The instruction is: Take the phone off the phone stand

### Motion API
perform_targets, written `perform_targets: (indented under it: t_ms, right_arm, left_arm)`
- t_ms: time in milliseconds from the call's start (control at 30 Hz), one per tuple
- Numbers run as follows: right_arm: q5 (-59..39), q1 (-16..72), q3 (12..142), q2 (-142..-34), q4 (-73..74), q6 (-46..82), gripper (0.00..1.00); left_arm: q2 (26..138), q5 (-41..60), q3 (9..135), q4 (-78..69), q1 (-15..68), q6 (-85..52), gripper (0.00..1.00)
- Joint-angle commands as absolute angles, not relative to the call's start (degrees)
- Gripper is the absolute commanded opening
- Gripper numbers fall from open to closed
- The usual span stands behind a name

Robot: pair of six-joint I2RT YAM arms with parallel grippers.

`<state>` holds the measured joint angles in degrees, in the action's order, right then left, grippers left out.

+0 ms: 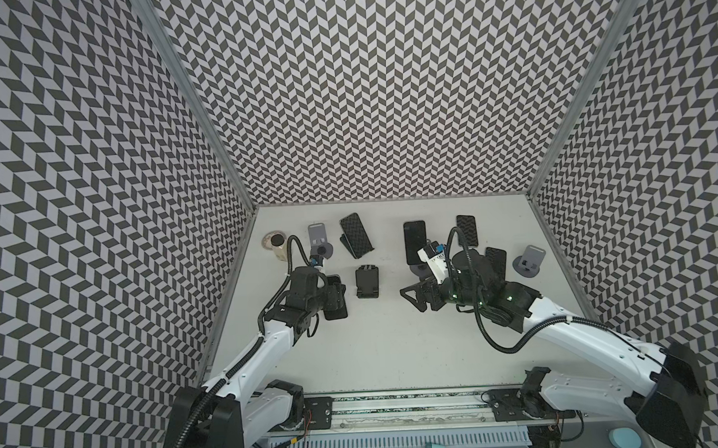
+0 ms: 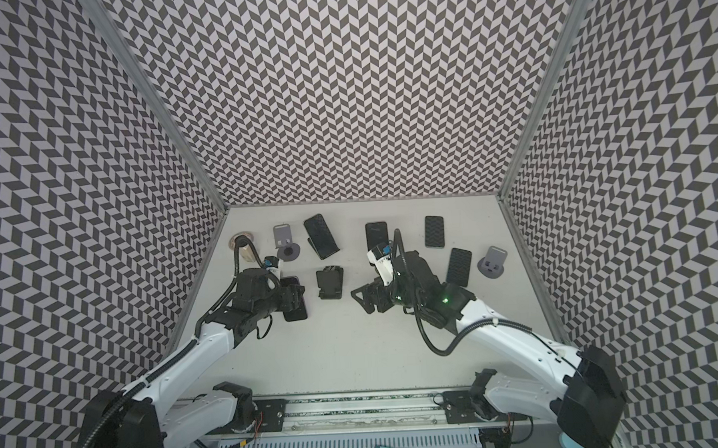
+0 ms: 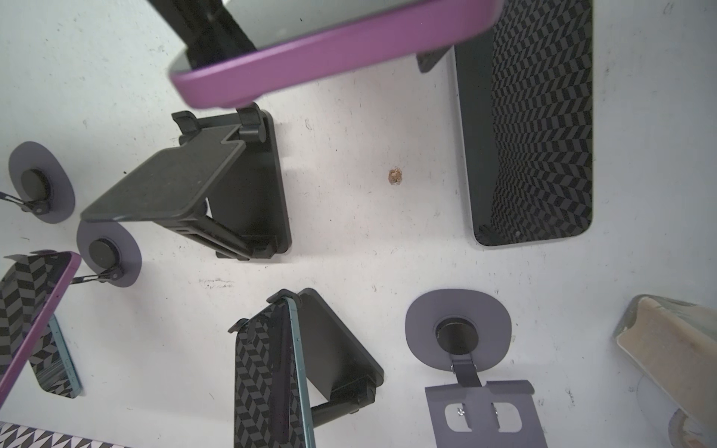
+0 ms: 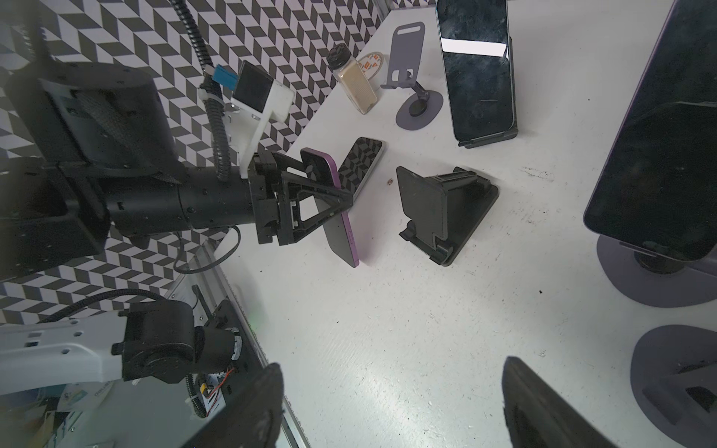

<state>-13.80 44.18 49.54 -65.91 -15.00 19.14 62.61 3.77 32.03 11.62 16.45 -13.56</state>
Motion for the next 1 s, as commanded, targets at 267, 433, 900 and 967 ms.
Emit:
perform_targets:
  t_ms: [267,433,900,967]
  right_arm:
    - [-13.4,44.8,47.6,-63.1,-14.3,19.5,0.86]
    - [-14.1,44.9,47.7,-63.9,-14.4,19.6,0.86]
    - [-14.1,45.9,50.8,-62.9,-15.5,24.2,0.85]
    - [-13.4,45.9,51.3,-63.0,-16.2,23.7,0.85]
  left_arm:
    - [63.5,4.5,33.8,10.3,16.2,-13.7,0.61]
    - [63.5,4.3,33.8,10.2,16.2,-13.8,0.61]
    - [58.1,2.2,32.7,9.6,16.1,-13.7,0.60]
    - [57.9,2.3,32.7,9.6,16.1,-13.9,0.60]
